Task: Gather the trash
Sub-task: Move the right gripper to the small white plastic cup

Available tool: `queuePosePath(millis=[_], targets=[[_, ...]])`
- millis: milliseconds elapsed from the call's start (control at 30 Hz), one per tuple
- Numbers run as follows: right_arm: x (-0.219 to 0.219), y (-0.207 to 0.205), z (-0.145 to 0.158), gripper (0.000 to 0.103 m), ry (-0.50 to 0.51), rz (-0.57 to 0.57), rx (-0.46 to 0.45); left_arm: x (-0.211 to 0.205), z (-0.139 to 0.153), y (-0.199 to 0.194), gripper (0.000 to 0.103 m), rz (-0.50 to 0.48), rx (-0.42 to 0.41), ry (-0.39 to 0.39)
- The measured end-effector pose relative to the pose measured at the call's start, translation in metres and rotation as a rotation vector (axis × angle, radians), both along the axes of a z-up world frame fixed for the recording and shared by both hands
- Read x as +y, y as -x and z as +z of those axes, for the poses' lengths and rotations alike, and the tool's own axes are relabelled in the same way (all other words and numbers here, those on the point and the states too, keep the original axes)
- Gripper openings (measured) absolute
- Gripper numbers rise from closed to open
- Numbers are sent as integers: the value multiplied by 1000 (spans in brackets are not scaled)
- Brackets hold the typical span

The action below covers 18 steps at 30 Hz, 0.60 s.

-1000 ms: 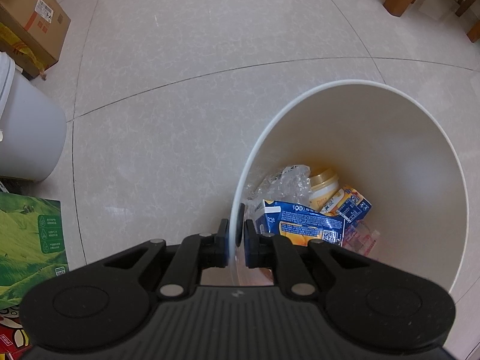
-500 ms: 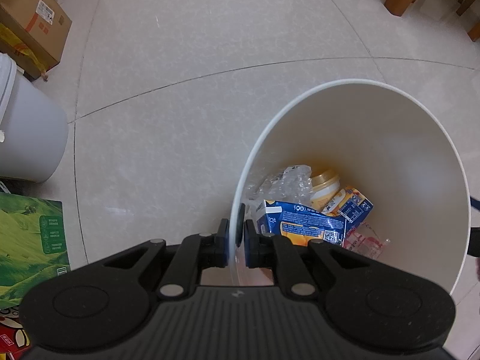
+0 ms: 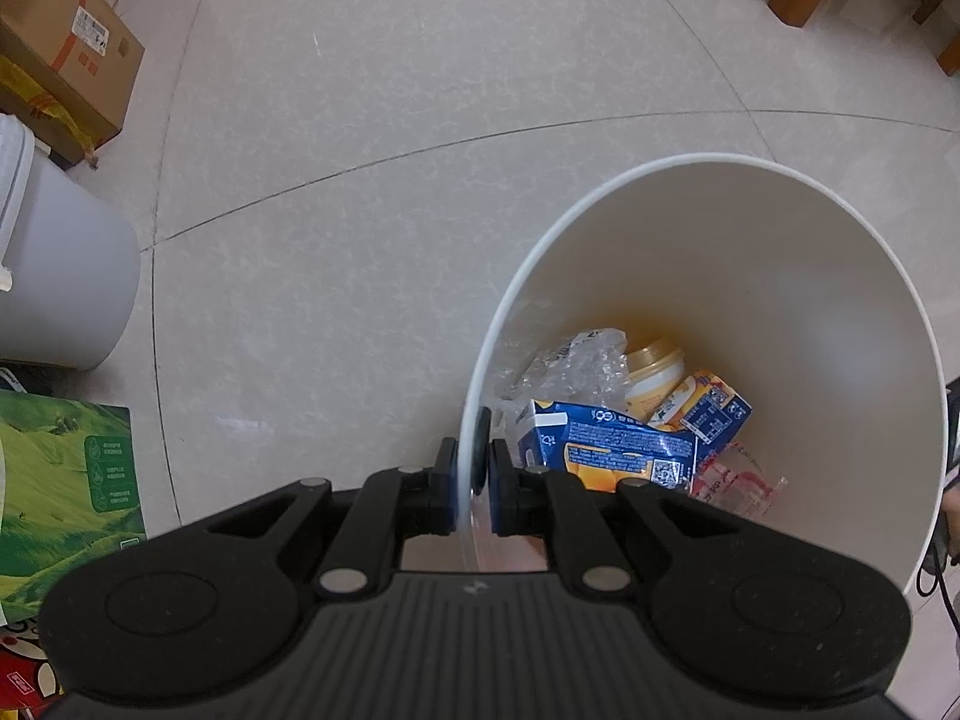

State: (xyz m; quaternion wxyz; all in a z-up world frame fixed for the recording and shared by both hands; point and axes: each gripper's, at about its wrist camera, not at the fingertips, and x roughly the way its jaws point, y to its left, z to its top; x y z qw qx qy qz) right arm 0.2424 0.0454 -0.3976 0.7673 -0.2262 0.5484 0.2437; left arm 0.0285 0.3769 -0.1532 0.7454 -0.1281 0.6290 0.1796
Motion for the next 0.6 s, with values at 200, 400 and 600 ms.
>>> queuePosePath(millis=[200, 400, 600], targets=[[2, 5, -1, 95, -69, 33, 101, 1, 0, -1, 8, 2, 5, 2], [10, 9, -4, 78, -25, 85, 67, 1, -1, -1, 8, 3, 5, -1], [10, 12, -9, 55, 43, 112, 34, 0, -1, -1, 8, 1, 5, -1]])
